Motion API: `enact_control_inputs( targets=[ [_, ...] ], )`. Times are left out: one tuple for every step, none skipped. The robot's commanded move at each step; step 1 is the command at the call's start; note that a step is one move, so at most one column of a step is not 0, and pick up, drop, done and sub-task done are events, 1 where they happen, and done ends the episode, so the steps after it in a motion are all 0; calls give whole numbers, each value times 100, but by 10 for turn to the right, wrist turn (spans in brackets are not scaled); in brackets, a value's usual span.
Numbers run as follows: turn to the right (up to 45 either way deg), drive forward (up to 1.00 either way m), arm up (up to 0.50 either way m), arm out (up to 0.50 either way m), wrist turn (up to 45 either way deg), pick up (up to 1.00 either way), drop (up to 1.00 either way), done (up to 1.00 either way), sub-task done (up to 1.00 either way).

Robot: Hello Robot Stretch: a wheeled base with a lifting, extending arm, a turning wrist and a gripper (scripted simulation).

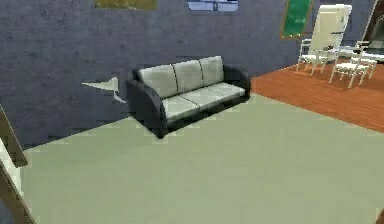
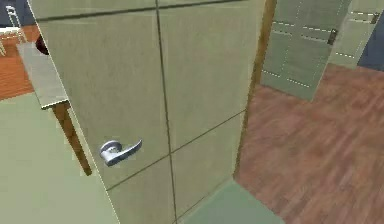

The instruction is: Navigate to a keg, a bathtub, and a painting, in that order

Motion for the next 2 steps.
enact_control_inputs(
  targets=[
    [0, 40, 0, 0, 0, 0, 0, 0, 0],
    [450, 0, 0, 0, 0, 0, 0, 0, 0]
  ],
)
